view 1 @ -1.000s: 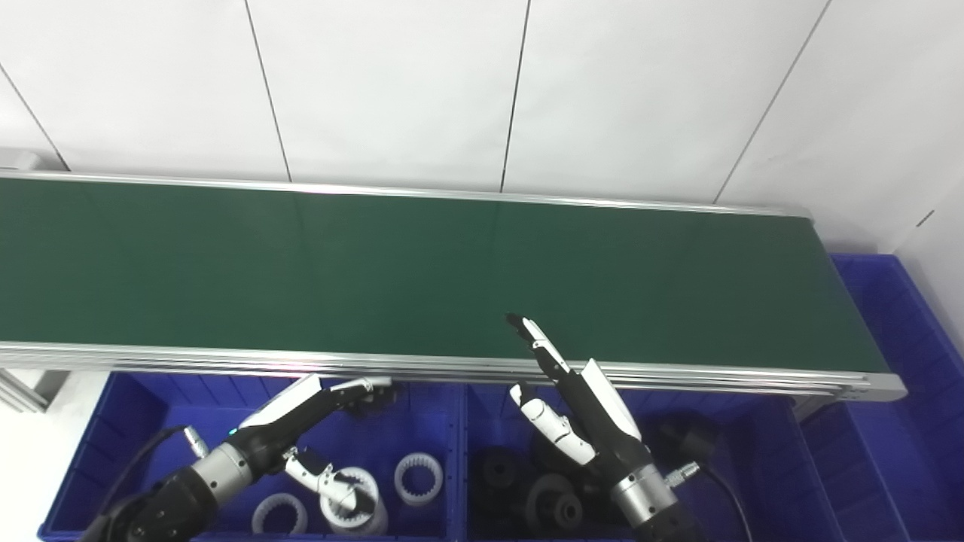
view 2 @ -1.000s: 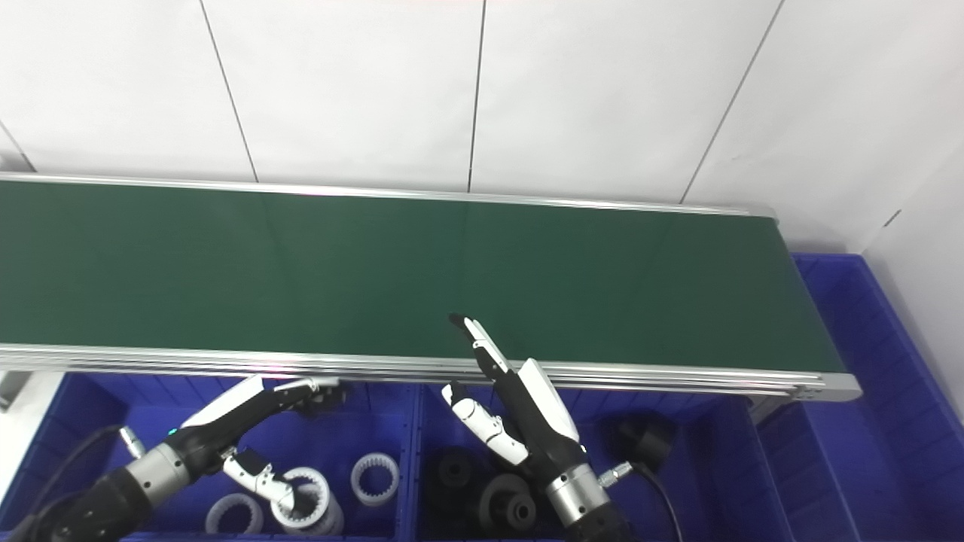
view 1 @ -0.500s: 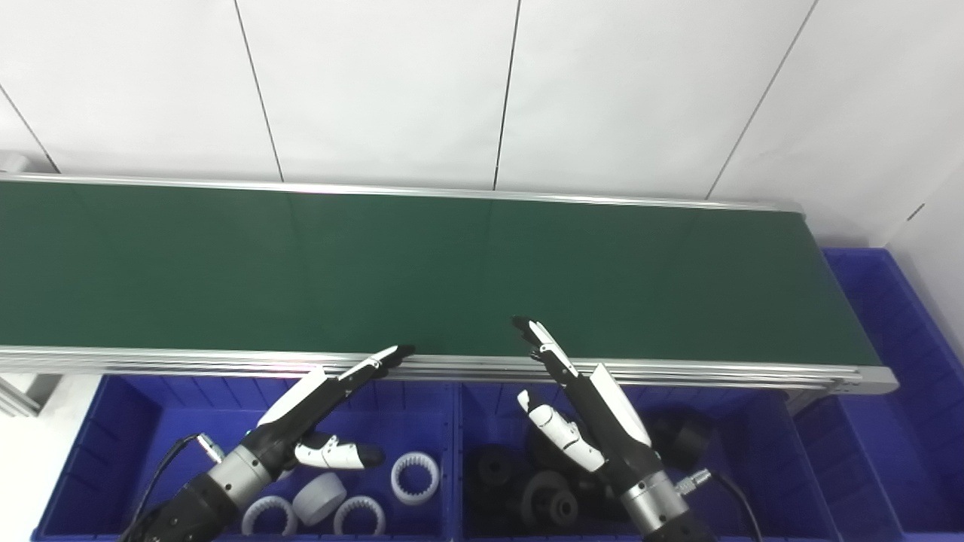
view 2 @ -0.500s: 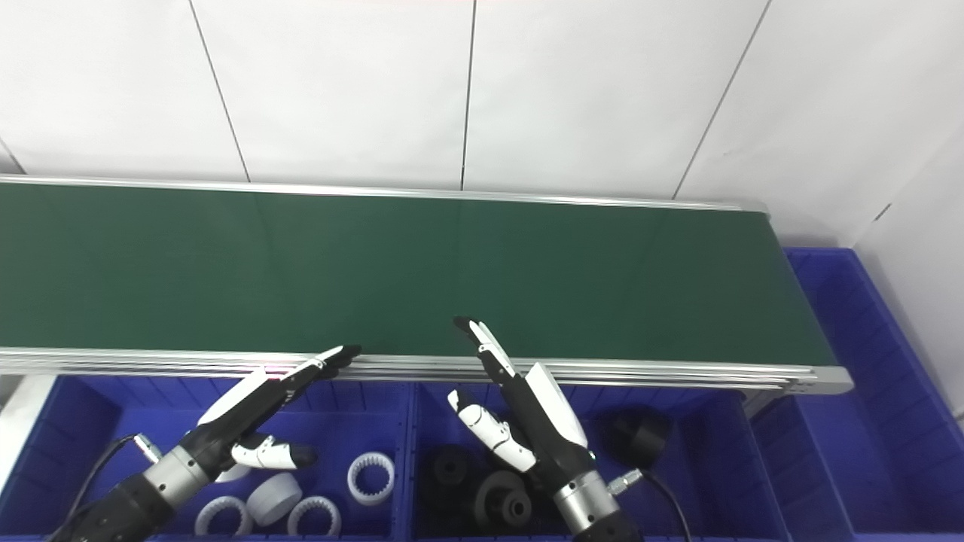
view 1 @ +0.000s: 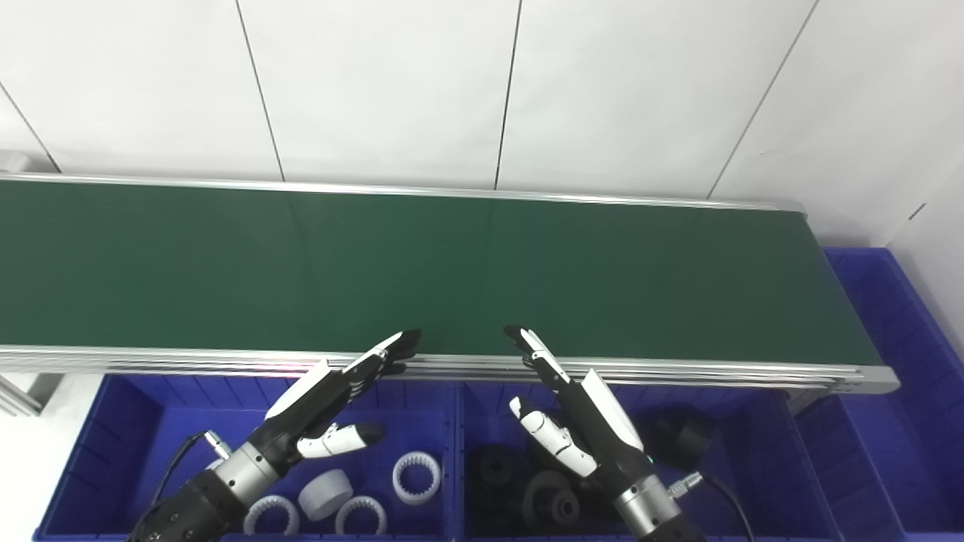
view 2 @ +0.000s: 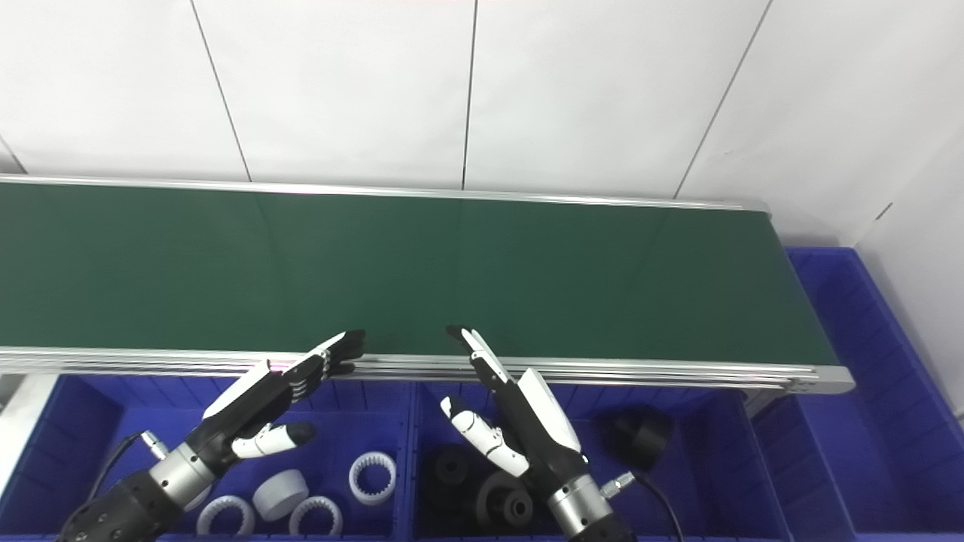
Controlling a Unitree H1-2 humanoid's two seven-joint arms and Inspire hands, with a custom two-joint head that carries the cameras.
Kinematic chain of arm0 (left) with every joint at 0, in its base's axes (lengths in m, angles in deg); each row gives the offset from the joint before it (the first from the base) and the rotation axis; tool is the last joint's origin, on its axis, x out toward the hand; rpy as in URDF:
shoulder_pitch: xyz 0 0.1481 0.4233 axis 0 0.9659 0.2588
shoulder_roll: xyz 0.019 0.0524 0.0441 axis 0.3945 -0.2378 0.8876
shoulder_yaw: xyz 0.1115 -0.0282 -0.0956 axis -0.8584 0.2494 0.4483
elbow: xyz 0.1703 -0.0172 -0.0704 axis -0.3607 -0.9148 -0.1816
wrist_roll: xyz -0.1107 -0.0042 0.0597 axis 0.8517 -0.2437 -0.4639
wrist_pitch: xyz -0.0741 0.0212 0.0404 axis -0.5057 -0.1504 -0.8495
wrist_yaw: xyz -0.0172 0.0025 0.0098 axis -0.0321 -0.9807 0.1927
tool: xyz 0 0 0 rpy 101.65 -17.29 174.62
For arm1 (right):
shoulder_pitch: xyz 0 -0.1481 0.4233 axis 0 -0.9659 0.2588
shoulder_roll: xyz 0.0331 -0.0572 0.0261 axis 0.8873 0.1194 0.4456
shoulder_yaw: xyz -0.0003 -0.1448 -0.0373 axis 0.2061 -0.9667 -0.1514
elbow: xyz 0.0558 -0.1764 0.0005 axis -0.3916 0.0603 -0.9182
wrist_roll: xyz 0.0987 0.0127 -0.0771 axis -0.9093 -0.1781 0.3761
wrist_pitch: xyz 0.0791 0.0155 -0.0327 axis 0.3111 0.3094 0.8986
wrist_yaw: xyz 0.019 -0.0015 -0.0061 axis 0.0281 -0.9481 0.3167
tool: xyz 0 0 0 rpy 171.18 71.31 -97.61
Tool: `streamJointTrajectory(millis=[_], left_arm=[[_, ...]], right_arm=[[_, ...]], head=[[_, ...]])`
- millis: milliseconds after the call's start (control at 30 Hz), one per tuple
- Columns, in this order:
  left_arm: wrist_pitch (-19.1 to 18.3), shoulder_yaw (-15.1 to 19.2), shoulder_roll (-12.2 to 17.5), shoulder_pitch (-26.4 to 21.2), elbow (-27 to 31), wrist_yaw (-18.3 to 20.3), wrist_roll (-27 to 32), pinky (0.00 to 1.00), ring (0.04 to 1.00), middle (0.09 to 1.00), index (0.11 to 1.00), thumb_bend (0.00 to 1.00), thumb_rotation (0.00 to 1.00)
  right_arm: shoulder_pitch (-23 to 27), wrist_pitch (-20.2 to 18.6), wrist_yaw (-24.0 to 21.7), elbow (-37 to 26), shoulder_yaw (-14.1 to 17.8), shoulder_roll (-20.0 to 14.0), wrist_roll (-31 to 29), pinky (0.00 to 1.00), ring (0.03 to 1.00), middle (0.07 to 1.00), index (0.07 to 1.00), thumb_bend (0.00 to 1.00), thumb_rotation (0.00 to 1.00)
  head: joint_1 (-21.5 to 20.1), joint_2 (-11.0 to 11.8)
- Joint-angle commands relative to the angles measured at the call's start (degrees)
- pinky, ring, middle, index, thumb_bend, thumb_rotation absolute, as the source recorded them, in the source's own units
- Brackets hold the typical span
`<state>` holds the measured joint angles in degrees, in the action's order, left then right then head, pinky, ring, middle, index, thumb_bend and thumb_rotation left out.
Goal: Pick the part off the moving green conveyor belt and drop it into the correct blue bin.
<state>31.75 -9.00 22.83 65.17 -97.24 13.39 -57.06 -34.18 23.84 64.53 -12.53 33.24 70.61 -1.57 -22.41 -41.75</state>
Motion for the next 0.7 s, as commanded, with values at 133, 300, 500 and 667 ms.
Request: streamJointTrajectory(millis=[133, 300, 500, 667], left_arm=[[-0.06, 1.09, 0.28, -0.84, 2.95, 0.94, 2.46, 0.94, 0.983, 0.999, 0.974, 0.48, 0.8], [-0.48, 1.33, 0.25, -0.7, 3.15, 1.3, 2.31, 0.94, 0.983, 0.998, 0.975, 0.49, 0.79], [-0.29, 1.36, 0.24, -0.69, 3.3, 1.45, 2.27, 0.94, 0.982, 0.999, 0.973, 0.49, 0.8], [-0.41, 1.57, 0.28, -0.59, 3.32, 1.62, 2.52, 0.94, 0.982, 0.998, 0.973, 0.48, 0.78]], right_arm=[[0.28, 1.79, 0.88, -0.82, -0.37, 0.21, 0.12, 0.93, 0.971, 1.0, 0.978, 0.44, 1.0], [0.02, 1.7, 0.94, -0.86, -0.62, 0.29, 0.14, 0.94, 0.973, 1.0, 0.981, 0.44, 1.0], [-0.35, 1.8, 1.14, -0.9, -0.7, 0.52, -0.21, 0.94, 0.97, 1.0, 0.979, 0.44, 1.0], [-0.53, 1.84, 1.18, -1.07, -0.69, 0.61, -0.11, 0.94, 0.972, 1.0, 0.979, 0.44, 1.0]], head=[[0.15, -0.02], [0.65, 0.58], [0.53, 0.51], [0.62, 0.69]])
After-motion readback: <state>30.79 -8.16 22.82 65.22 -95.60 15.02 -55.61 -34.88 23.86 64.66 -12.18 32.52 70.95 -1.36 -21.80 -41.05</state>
